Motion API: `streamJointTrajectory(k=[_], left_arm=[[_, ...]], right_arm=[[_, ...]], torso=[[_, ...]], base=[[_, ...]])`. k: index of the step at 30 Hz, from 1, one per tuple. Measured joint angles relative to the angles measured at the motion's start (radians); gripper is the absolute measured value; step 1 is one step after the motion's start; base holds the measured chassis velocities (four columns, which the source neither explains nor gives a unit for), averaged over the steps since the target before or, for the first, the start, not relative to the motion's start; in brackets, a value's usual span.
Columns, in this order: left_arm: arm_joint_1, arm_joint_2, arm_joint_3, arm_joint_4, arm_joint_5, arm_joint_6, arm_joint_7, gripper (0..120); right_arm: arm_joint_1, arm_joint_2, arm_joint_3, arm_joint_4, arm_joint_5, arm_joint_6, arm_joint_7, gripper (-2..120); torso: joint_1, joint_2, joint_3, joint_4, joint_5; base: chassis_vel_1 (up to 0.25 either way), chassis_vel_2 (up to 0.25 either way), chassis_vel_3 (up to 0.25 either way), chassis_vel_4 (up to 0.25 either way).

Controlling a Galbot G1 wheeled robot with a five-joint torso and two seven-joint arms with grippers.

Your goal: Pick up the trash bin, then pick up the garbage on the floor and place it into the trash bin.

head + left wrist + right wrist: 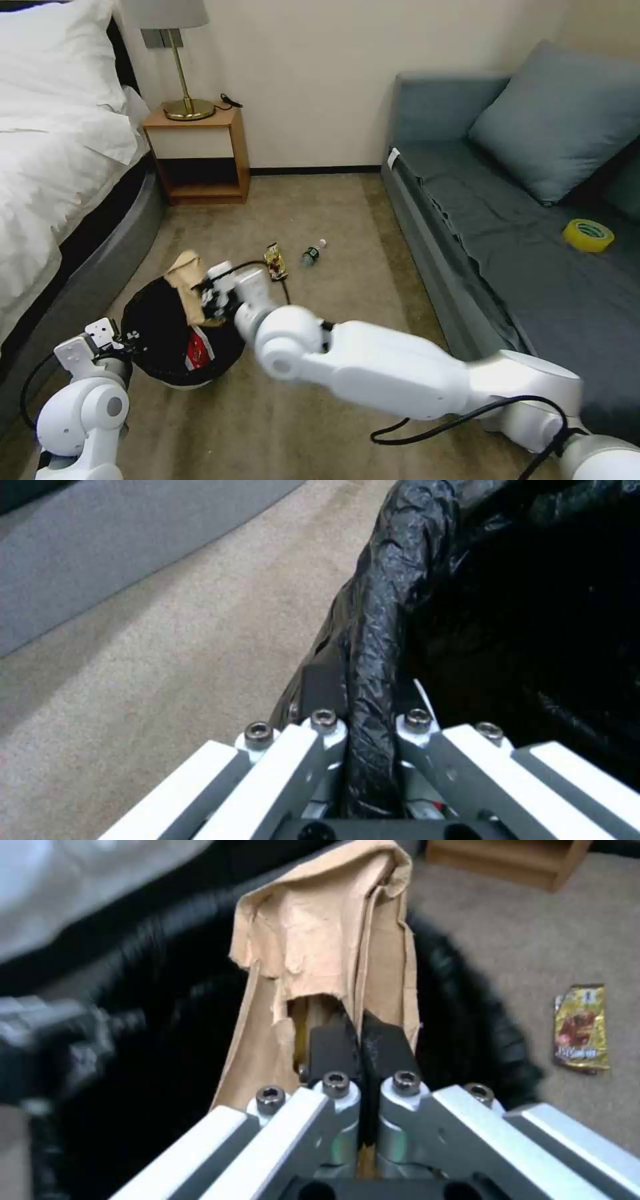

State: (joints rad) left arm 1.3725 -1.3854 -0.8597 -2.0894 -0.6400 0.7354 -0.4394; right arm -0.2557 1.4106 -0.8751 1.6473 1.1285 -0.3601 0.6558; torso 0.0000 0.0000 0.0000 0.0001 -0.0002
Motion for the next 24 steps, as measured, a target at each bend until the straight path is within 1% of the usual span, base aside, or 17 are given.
streamJointTrajectory(k=[2,5,6,9,10,11,12,15,16,17,19,20,21,23,24], left_arm=[[0.006,-0.004,0.000,-0.004,0.002,0.000,0.000,3],[0.010,-0.009,-0.002,-0.008,0.004,0.000,0.000,3],[0.010,-0.009,-0.002,-0.008,0.004,0.000,0.000,3],[0.012,-0.012,-0.002,-0.011,0.007,0.000,-0.001,3],[0.012,-0.013,-0.002,-0.011,0.007,0.000,-0.001,3],[0.012,-0.013,-0.002,-0.011,0.007,0.000,-0.001,3],[0.012,-0.014,-0.002,-0.012,0.008,0.000,-0.001,3],[0.012,-0.014,-0.003,-0.012,0.008,0.000,-0.001,3],[0.012,-0.014,-0.003,-0.012,0.008,0.000,-0.001,3],[0.012,-0.015,-0.003,-0.012,0.008,0.000,-0.001,3],[0.010,-0.015,-0.003,-0.012,0.008,0.000,-0.001,3],[0.010,-0.015,-0.004,-0.011,0.008,0.000,-0.001,3],[0.010,-0.015,-0.004,-0.011,0.008,0.000,-0.001,3],[0.010,-0.014,-0.005,-0.010,0.008,0.000,-0.001,3],[0.010,-0.012,-0.007,-0.010,0.007,0.000,-0.001,3]], right_arm=[[-0.003,0.016,-0.033,-0.045,-0.028,0.008,-0.013,2],[-0.014,0.028,-0.054,-0.060,-0.038,0.013,-0.012,14],[-0.014,0.028,-0.054,-0.060,-0.038,0.013,-0.012,14],[-0.019,0.028,-0.056,-0.045,-0.041,0.013,-0.010,28],[-0.019,0.027,-0.056,-0.040,-0.041,0.013,-0.010,32],[-0.019,0.027,-0.056,-0.040,-0.041,0.013,-0.010,32],[-0.019,0.024,-0.056,-0.032,-0.041,0.013,-0.010,38],[-0.018,0.016,-0.050,-0.014,-0.042,0.013,-0.010,47],[-0.018,0.016,-0.050,-0.014,-0.042,0.013,-0.010,47],[-0.018,0.010,-0.043,-0.004,-0.045,0.013,-0.010,53],[-0.018,-0.017,0.004,0.040,-0.091,0.014,-0.027,64],[-0.019,-0.033,0.034,0.055,-0.121,0.022,-0.046,67],[-0.019,-0.033,0.034,0.055,-0.121,0.022,-0.046,67],[-0.028,-0.064,0.100,0.084,-0.172,0.045,-0.084,76],[-0.053,-0.099,0.169,0.111,-0.220,0.075,-0.128,82]], torso=[[0.000,0.000,0.000,0.0000,-0.0001],[0.000,0.000,0.000,-0.0001,0.0001],[0.000,0.000,0.000,-0.0001,0.0001],[0.000,0.000,0.000,-0.0001,0.0001],[0.000,0.000,0.000,-0.0001,0.0002],[0.000,0.000,0.000,-0.0001,0.0002],[0.000,0.000,0.000,-0.0001,0.0001],[0.000,0.000,0.000,-0.0001,0.0001],[0.000,0.000,0.000,-0.0001,0.0001],[0.000,0.000,0.000,-0.0001,0.0002],[0.000,0.000,0.000,0.0000,0.0002],[0.000,0.000,0.000,-0.0001,0.0002],[0.000,0.000,0.000,-0.0001,0.0002],[0.000,0.000,0.000,-0.0001,0.0004],[0.000,0.000,0.000,-0.0001,0.0003]], base=[[0.000,0.000,0.000,0.000],[0.000,0.000,0.000,0.000],[0.000,0.000,0.000,0.000],[0.000,0.000,0.000,0.000],[0.000,0.000,0.000,0.000],[0.000,0.000,0.000,0.000],[0.000,0.000,0.000,0.000],[0.000,0.000,0.000,0.000],[0.000,0.000,0.000,0.000],[0.000,0.000,0.000,0.000],[0.000,0.000,0.000,0.000],[0.000,0.000,0.000,0.000],[0.000,0.000,0.000,0.000],[0.000,0.000,0.000,0.000],[0.000,0.000,0.000,0.000]])
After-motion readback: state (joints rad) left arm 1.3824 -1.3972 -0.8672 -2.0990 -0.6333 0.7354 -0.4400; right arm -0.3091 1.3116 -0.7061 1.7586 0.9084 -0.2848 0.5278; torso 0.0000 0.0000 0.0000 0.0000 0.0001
